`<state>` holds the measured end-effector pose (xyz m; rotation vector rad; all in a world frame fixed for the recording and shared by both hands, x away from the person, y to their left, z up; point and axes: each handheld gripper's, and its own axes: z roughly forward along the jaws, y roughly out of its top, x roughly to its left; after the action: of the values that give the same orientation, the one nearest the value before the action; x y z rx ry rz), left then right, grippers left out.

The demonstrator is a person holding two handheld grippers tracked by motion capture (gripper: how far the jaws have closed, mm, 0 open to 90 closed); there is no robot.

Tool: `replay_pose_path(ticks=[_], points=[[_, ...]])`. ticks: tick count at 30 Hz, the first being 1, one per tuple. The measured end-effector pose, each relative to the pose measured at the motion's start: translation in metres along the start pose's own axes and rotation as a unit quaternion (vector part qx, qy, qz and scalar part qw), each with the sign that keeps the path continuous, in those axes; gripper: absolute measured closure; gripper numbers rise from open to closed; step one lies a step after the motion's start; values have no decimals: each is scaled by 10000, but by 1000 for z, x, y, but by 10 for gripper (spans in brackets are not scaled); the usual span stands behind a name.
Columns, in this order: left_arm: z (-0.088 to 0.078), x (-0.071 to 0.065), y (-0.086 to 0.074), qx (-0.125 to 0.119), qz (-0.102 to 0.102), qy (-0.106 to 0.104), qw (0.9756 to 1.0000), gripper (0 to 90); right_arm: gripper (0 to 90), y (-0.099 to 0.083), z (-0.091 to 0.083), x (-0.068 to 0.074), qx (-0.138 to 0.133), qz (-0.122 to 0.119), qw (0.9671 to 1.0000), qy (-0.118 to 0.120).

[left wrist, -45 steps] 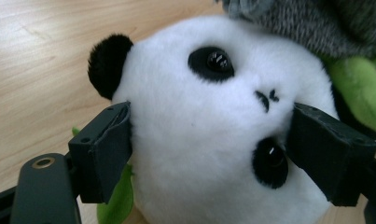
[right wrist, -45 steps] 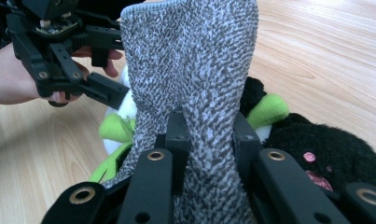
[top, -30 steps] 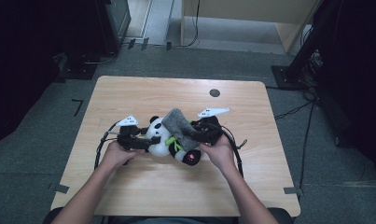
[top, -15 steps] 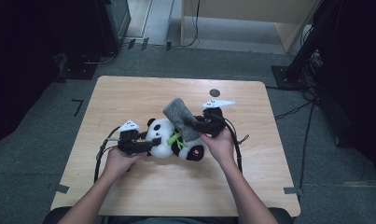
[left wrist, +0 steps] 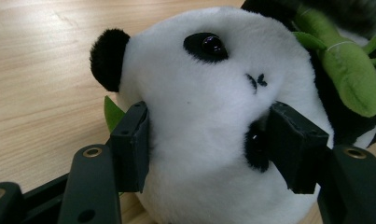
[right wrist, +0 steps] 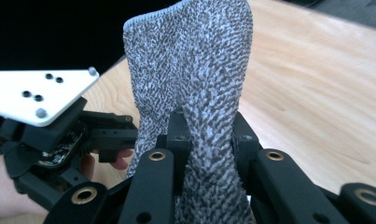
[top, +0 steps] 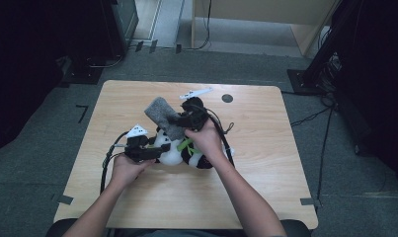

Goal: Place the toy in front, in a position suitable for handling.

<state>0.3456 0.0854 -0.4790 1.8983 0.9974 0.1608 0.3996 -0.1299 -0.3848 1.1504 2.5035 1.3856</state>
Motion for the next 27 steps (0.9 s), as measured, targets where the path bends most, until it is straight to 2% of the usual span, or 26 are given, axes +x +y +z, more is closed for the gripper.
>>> replay_pose_path(ticks=[4,5,6,9,13,19,24,27], points=[[-1,1,2,66,59,6,10000,373,761,-6,22,1,438,60,9990,-20],[-1,1,2,66,59,6,10000,374,761,-6,22,1,438,60,9990,-20],[-1,1,2,100,86,22,9999,375,757,-11,30,-2,597,83,9981,-88],[0,1,2,80,44,8,10000,376,753,-14,31,-10,570,229,9981,-31],[1,1,2,74,12,15,10000,376,750,-15,30,-17,595,310,9977,-53],[2,1,3,99,-92,47,9999,384,750,-13,33,-19,709,177,9969,-293],[2,1,5,188,-153,71,9997,393,749,-12,33,-23,782,87,9961,-396],[2,1,5,171,-168,60,9997,393,749,-11,32,-27,853,121,9948,-537]])
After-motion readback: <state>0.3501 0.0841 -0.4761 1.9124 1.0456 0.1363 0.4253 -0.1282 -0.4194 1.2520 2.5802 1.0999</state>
